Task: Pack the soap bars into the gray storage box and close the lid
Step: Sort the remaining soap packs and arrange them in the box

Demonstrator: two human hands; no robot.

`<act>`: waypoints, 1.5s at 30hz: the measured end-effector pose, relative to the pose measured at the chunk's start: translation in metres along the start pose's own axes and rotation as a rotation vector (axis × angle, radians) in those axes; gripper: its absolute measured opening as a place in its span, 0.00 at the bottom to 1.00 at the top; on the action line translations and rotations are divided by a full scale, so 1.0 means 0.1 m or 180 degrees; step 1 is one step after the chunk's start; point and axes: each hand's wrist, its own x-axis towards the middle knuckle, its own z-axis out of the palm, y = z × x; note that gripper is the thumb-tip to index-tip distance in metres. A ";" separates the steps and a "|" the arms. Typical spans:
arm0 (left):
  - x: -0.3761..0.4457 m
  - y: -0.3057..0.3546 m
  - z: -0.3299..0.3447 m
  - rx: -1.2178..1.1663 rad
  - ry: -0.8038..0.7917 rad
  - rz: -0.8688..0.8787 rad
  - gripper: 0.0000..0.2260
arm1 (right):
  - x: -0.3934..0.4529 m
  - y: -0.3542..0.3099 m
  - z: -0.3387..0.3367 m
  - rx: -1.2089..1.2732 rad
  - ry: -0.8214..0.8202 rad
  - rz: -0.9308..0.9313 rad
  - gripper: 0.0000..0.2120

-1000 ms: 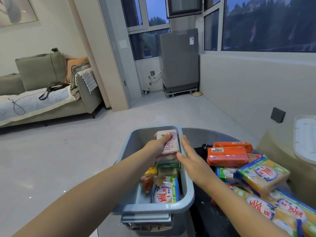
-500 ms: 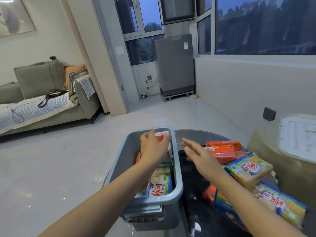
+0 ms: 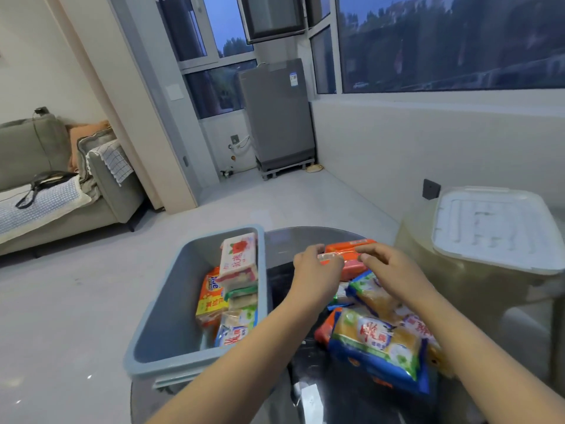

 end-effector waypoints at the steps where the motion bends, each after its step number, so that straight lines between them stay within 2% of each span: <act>1: 0.02 0.00 0.08 -0.0039 -0.0022 -0.0073 0.21 | 0.01 0.05 -0.06 -0.0112 0.0029 0.0051 0.10; 5: 0.11 -0.08 0.27 -0.0066 0.0120 -0.0304 0.21 | 0.08 0.18 -0.11 -0.0350 0.0032 0.0248 0.11; 9: 0.26 -0.21 0.40 -0.0336 0.0489 -0.0495 0.19 | 0.22 0.28 -0.09 -0.0621 0.0065 0.0413 0.14; 13: 0.41 -0.36 0.44 -0.0186 0.0780 -0.0617 0.19 | 0.38 0.38 -0.03 -0.0913 0.0052 0.0513 0.17; 16: 0.57 -0.41 0.45 -0.0272 0.0755 -0.0740 0.17 | 0.49 0.46 0.01 -0.1119 -0.0040 0.0557 0.19; 19: 0.72 -0.45 0.47 -0.0460 0.0633 -0.0913 0.18 | 0.57 0.54 0.07 -0.1679 -0.0198 0.0639 0.18; 22: 0.82 -0.53 0.48 -0.0673 0.0750 -0.0897 0.10 | 0.59 0.58 0.12 -0.1901 -0.0286 0.0631 0.16; 24: 0.85 -0.57 0.48 -0.0858 0.0835 -0.0834 0.11 | 0.60 0.58 0.12 -0.2003 -0.0253 0.0463 0.13; 27: 0.86 -0.56 0.47 -0.0994 0.0996 -0.0619 0.17 | 0.61 0.53 0.08 -0.1734 -0.0142 0.0318 0.14; 31: 0.90 -0.45 0.48 -0.1055 0.1100 -0.0285 0.18 | 0.62 0.43 0.02 -0.0536 0.0047 0.0320 0.11; 34: 0.96 -0.36 0.51 -0.1130 0.1103 -0.0179 0.19 | 0.69 0.39 -0.01 -0.0197 0.0252 0.0357 0.10; 40: 1.22 -0.31 0.62 -0.1243 0.1131 -0.0238 0.20 | 0.99 0.42 -0.07 -0.0211 0.0270 0.0549 0.13; 45: 1.44 -0.35 0.73 -0.1181 0.1077 -0.0351 0.14 | 1.22 0.56 -0.05 -0.0434 0.0123 0.0887 0.18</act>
